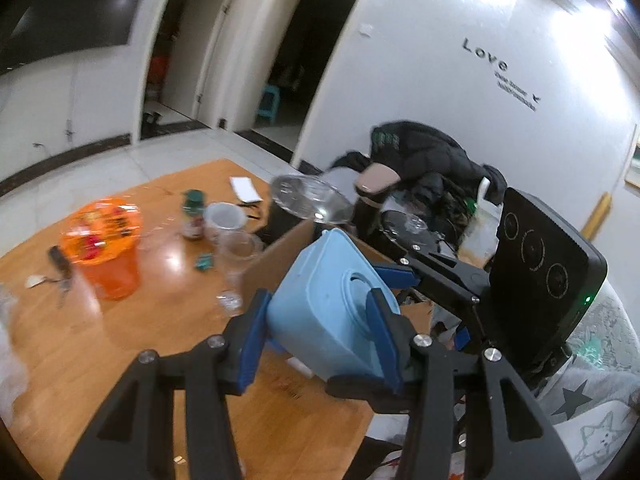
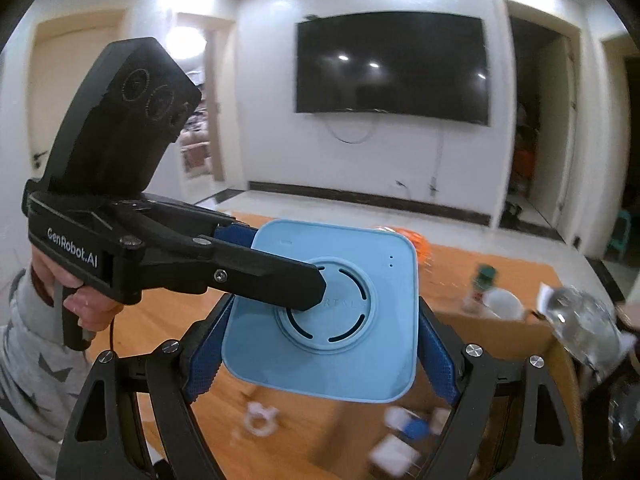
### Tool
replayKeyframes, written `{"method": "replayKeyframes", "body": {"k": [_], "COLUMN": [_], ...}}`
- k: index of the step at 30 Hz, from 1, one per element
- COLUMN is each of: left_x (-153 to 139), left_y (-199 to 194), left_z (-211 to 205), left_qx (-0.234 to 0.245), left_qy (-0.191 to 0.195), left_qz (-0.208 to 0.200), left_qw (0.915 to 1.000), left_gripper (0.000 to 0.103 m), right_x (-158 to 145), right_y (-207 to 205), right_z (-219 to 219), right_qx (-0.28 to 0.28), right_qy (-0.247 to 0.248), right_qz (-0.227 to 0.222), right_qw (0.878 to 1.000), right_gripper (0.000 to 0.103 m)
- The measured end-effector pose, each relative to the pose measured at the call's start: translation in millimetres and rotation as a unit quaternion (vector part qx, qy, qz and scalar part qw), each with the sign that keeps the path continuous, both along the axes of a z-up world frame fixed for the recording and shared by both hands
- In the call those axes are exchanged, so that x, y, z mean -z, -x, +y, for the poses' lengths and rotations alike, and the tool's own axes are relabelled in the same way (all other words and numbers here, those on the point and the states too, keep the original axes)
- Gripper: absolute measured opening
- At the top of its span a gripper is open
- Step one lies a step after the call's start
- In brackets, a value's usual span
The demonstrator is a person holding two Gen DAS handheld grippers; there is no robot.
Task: Organize rigid objects
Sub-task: 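Carry the light-blue box over the cardboard box with the right gripper and release, then grasp the white bottle with the left gripper while the right grasps the clear tape roll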
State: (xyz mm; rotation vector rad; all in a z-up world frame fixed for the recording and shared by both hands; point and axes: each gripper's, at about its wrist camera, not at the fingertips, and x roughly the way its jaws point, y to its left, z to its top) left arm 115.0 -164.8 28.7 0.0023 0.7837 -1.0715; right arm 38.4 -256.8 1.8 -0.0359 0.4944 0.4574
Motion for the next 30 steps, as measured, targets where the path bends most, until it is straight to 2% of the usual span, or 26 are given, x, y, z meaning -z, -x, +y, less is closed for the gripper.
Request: {"method": "replayKeyframes", "body": {"k": [4, 8, 11, 12, 14, 16, 18, 21, 24, 27, 30], "left_x": [15, 31, 43, 44, 45, 41, 37, 30, 22, 16, 15], "left_y": [-10, -20, -21, -21, -21, -20, -21, -21, -21, -18, -14], "left_z": [-46, -70, -81, -82, -78, -71, -65, -50, -27, 6, 49], "left_qx": [0.028, 0.036, 0.04, 0.034, 0.024, 0.013, 0.003, -0.017, -0.045, -0.091, -0.151], "left_qy": [-0.022, -0.041, -0.071, -0.081, -0.086, -0.082, -0.08, -0.08, -0.08, -0.085, -0.102], "left_qz": [0.02, 0.047, 0.054, 0.049, 0.043, 0.033, 0.028, 0.015, -0.004, -0.024, -0.05], "left_qw": [0.9992, 0.9974, 0.9952, 0.9949, 0.9951, 0.996, 0.9964, 0.9966, 0.9958, 0.9919, 0.9819], "left_gripper": [0.044, 0.044, 0.045, 0.048, 0.071, 0.074, 0.074, 0.074, 0.074, 0.074, 0.075], "right_x": [8, 18, 28, 31, 38, 40, 42, 41, 37, 27, 12], "right_y": [-4, -10, -21, -22, -25, -25, -26, -23, -25, -19, -7], "right_z": [-36, -64, -71, -70, -65, -65, -68, -71, -63, -49, -19], "right_qx": [0.03, 0.041, 0.034, 0.029, 0.026, 0.031, 0.026, 0.03, 0.024, 0.019, -0.016], "right_qy": [-0.004, -0.005, 0.003, 0.009, 0.04, 0.059, 0.055, 0.059, 0.069, 0.083, 0.079], "right_qz": [0.038, 0.096, 0.144, 0.158, 0.179, 0.182, 0.191, 0.187, 0.178, 0.136, 0.08], "right_qw": [0.999, 0.995, 0.989, 0.987, 0.983, 0.981, 0.98, 0.98, 0.981, 0.987, 0.994], "right_gripper": [0.081, 0.081, 0.081, 0.082, 0.085, 0.09, 0.091, 0.095, 0.096, 0.096, 0.096]}}
